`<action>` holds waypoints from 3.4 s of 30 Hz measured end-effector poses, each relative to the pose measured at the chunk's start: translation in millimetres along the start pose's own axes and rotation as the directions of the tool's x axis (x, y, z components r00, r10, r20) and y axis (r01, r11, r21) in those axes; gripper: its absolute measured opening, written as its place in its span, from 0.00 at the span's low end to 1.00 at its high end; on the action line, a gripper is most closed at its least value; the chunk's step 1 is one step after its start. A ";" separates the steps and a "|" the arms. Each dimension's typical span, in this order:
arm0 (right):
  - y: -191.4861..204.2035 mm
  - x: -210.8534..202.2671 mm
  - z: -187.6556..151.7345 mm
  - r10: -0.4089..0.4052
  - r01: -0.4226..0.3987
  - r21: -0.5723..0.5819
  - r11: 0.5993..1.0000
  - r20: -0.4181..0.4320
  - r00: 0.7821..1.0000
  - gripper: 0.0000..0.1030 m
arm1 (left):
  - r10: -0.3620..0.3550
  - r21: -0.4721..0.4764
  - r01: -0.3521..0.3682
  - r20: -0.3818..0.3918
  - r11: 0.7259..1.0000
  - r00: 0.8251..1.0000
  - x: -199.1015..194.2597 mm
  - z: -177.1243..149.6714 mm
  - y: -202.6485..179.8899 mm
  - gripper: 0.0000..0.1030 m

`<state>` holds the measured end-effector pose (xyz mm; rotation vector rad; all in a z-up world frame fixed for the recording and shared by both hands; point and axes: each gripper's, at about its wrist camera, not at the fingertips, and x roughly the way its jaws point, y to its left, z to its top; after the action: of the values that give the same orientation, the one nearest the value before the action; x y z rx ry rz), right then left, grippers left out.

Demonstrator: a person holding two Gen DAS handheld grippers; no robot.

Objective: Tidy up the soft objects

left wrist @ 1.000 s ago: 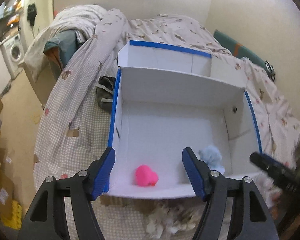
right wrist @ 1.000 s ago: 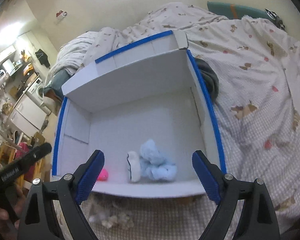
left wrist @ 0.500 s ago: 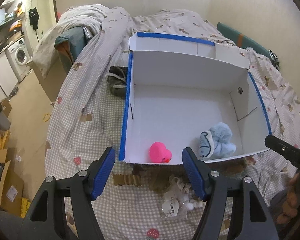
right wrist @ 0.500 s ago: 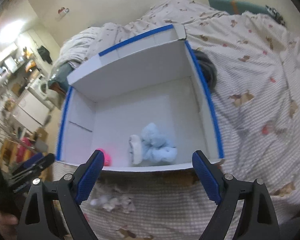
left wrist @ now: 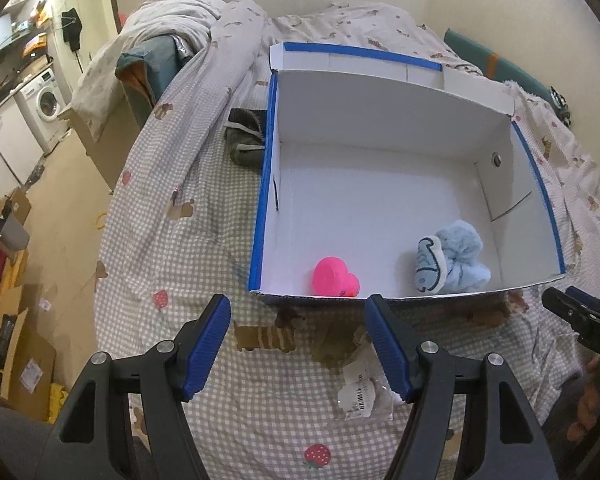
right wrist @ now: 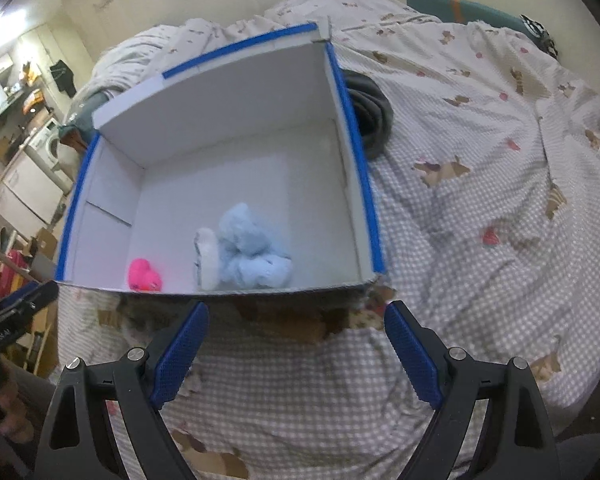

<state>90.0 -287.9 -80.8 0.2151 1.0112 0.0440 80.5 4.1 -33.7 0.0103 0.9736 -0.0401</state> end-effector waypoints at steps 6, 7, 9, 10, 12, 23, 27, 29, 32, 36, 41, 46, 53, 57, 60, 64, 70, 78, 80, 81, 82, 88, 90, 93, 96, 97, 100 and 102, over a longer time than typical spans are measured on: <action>-4.7 7.1 -5.9 0.016 -0.017 -0.013 1.000 -0.033 0.999 0.92 | 0.005 0.014 -0.005 -0.024 1.000 1.000 5.6 -3.3 -3.6 0.65; -6.6 10.4 -6.0 0.019 -0.019 -0.003 1.000 -0.046 0.999 0.92 | 0.004 0.012 -0.003 -0.028 1.000 1.000 6.8 -3.7 -3.7 0.65; -11.5 16.3 -5.6 0.033 -0.031 0.024 0.999 -0.069 0.997 0.92 | 0.002 0.007 -0.002 -0.038 1.000 0.999 8.4 -3.6 -2.6 0.65; -13.8 18.5 -5.5 0.032 -0.029 0.034 0.999 -0.078 0.996 0.92 | 0.003 0.005 -0.003 -0.043 1.000 0.999 9.6 -3.5 -1.7 0.65; -16.7 22.8 -5.6 0.002 0.001 0.040 0.999 -0.091 0.996 0.92 | 0.011 -0.006 -0.012 -0.054 1.000 0.998 11.9 -3.6 1.2 0.65; -6.7 50.6 -4.2 -0.082 0.082 -0.011 0.997 -0.179 0.980 0.92 | 0.099 -0.026 -0.103 -0.122 0.994 0.988 27.4 -7.5 15.8 0.65; 8.8 66.2 -7.1 -0.100 0.081 -0.091 0.993 -0.227 0.969 0.91 | 0.081 -0.058 -0.090 -0.146 0.994 0.986 31.8 -8.1 22.2 0.65; 16.9 73.9 -10.6 -0.108 0.077 -0.131 0.988 -0.251 0.962 0.84 | 0.078 -0.066 -0.089 -0.156 0.994 0.985 33.8 -8.4 23.6 0.65; 23.2 82.5 -13.1 -0.115 0.075 -0.155 0.985 -0.271 0.956 0.80 | 0.069 -0.071 -0.082 -0.168 0.994 0.983 36.5 -8.7 23.2 0.65; 22.9 90.0 -9.8 -0.106 0.074 -0.123 0.990 -0.285 0.953 0.80 | 0.062 -0.073 -0.076 -0.173 0.994 0.983 37.7 -8.1 22.4 0.65; 32.5 110.8 -0.7 -0.104 0.067 -0.134 0.989 -0.288 0.952 0.79 | 0.045 -0.098 -0.064 -0.193 0.993 0.980 43.2 -7.5 24.6 0.65; 42.5 131.0 3.6 -0.133 0.086 -0.169 0.982 -0.290 0.948 0.45 | 0.040 -0.093 -0.060 -0.203 0.994 0.978 48.2 -5.5 22.5 0.65; 62.3 111.5 8.8 -0.068 0.019 -0.207 0.978 -0.235 0.970 0.11 | 0.032 -0.097 -0.056 -0.236 0.994 0.971 52.5 -7.4 25.7 0.65; 66.2 94.2 12.0 0.021 -0.056 -0.156 0.986 -0.215 0.976 0.11 | -0.055 -0.109 0.025 -0.291 0.994 0.955 57.6 -14.3 21.9 0.65; 63.1 78.6 14.2 0.074 -0.101 -0.137 0.985 -0.193 0.978 0.11 | -0.088 -0.081 0.066 -0.314 0.995 0.945 57.4 -19.7 13.1 0.65; 64.3 61.8 13.9 0.123 -0.142 -0.107 0.984 -0.170 0.978 0.11 | -0.105 -0.037 0.098 -0.329 0.994 0.939 59.0 -24.0 -0.5 0.65; 49.0 38.8 -14.2 0.153 -0.168 -0.086 0.982 -0.154 0.976 0.11 | -0.118 0.020 0.134 -0.369 0.991 0.922 69.3 -28.6 -22.8 0.65; 44.3 33.5 -17.3 0.154 -0.168 -0.084 0.982 -0.153 0.976 0.11 | -0.070 -0.023 0.067 -0.402 0.998 0.913 80.9 -32.0 -5.3 0.61; 43.9 33.7 -18.3 0.154 -0.169 -0.084 0.982 -0.157 0.976 0.11 | -0.079 -0.058 0.061 -0.408 0.996 0.909 82.2 -31.7 2.9 0.54; 44.3 34.7 -17.9 0.153 -0.168 -0.085 0.982 -0.158 0.975 0.11 | -0.096 -0.078 0.070 -0.416 0.995 0.904 83.3 -32.1 6.0 0.48; 44.8 34.8 -17.9 0.153 -0.168 -0.086 0.982 -0.159 0.975 0.11 | -0.111 -0.091 0.079 -0.425 0.993 0.898 84.4 -33.0 8.1 0.46; 45.0 35.1 -17.6 0.156 -0.171 -0.084 0.982 -0.160 0.975 0.11 | -0.117 -0.052 0.105 -0.510 0.993 0.852 101.7 -47.6 0.5 0.16; 45.1 35.2 -17.9 0.155 -0.170 -0.086 0.982 -0.159 0.975 0.11 | -0.084 -0.020 0.086 -0.509 0.996 0.857 104.7 -49.6 -4.2 0.13; 46.7 36.5 -18.6 0.152 -0.168 -0.094 0.981 -0.165 0.975 0.11 | -0.053 0.007 0.065 -0.487 0.998 0.872 105.4 -46.3 -7.5 0.12; 48.2 38.7 -19.3 0.142 -0.162 -0.106 0.981 -0.172 0.975 0.11 | -0.015 0.037 0.036 -0.454 0.999 0.891 103.9 -36.4 -6.8 0.12; 48.4 39.2 -19.2 0.141 -0.161 -0.106 0.981 -0.172 0.975 0.11 | -0.007 0.039 0.027 -0.444 0.999 0.896 102.5 -35.2 -5.6 0.12; 49.6 38.5 -18.5 0.144 -0.164 -0.108 0.981 -0.167 0.975 0.11 | -0.001 0.037 0.019 -0.436 0.999 0.900 99.3 -33.5 -3.7 0.12; 50.3 38.3 -18.6 0.145 -0.165 -0.113 0.980 -0.165 0.976 0.11 | 0.003 0.037 0.015 -0.431 0.999 0.902 97.6 -33.3 0.6 0.12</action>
<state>97.8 -230.5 -112.3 0.1768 1.1417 0.2698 107.8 2.7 -133.1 0.0543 1.4181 -0.0643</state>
